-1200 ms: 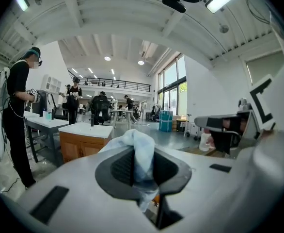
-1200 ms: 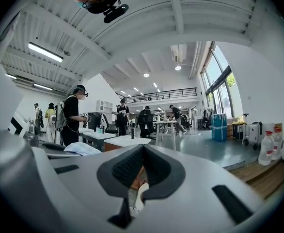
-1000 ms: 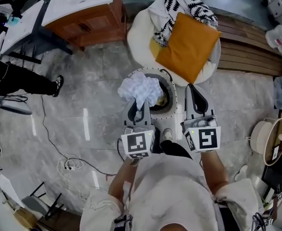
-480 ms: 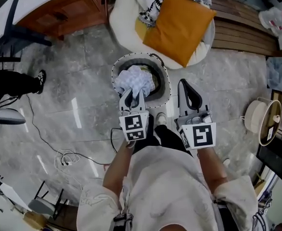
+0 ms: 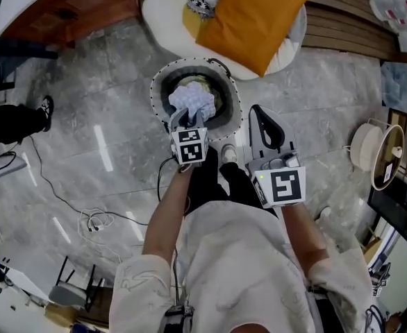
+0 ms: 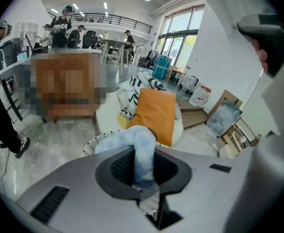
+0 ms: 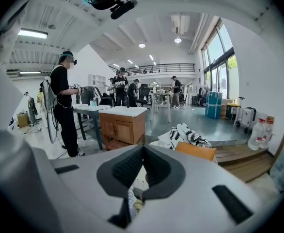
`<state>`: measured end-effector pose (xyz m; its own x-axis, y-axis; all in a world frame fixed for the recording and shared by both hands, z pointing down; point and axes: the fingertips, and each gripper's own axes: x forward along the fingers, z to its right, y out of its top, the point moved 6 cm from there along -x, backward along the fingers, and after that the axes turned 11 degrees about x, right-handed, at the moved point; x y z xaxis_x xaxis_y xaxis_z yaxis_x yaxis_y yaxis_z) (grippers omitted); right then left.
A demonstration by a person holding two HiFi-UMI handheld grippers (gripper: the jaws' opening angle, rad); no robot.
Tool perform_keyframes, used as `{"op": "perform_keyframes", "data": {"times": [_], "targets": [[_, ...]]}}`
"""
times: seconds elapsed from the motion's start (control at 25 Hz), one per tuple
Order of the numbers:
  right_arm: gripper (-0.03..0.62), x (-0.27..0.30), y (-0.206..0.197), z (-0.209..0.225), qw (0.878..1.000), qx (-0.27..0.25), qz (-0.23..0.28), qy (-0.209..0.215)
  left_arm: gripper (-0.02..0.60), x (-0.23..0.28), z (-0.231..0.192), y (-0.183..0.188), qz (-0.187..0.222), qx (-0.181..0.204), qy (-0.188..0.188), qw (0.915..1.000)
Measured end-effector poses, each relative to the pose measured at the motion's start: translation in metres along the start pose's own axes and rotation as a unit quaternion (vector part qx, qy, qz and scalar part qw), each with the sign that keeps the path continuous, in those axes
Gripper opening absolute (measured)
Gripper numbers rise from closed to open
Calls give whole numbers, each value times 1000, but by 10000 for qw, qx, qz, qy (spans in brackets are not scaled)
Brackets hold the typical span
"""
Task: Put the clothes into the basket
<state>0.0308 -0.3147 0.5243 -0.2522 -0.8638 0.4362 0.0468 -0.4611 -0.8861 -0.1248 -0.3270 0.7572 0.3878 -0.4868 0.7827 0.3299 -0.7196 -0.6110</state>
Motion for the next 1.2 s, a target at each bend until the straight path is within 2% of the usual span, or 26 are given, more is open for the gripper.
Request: {"op": "perform_keyframes", "data": {"times": [0.16,0.32,0.52,0.56,0.64,0.84,1.04,1.2], "targets": [[-12,4,-10,0,9999,7,-114,-22,52,35,-4,-28,-597,195,-90,9980],[-12,6,-16,-1,9998,8,-190,-29,54,58,-9,-53,-1149,141,-105,9932],[-12,5,-20,1,9997,13,-245,-14,61,69,-9,-62,-1489,-11,-132,9888],[-12,5,-21,2,9997,12,-251,-12,80,70,-8,-64,-1566,-27,-171,9875],[-12,4,-21,2,9997,14,-255,-10,181,71,-6,-68,-1712,-58,-261,9849],[-12,5,-21,1,9997,6,-256,24,236,65,-5,-76,-1846,-104,-312,9823],[-12,3,-20,0,9997,12,-207,94,239,52,0,-96,-1949,-124,-294,9803],[-12,0,-18,-3,9998,7,-168,144,239,30,4,-101,-1786,-83,-291,9835]]}}
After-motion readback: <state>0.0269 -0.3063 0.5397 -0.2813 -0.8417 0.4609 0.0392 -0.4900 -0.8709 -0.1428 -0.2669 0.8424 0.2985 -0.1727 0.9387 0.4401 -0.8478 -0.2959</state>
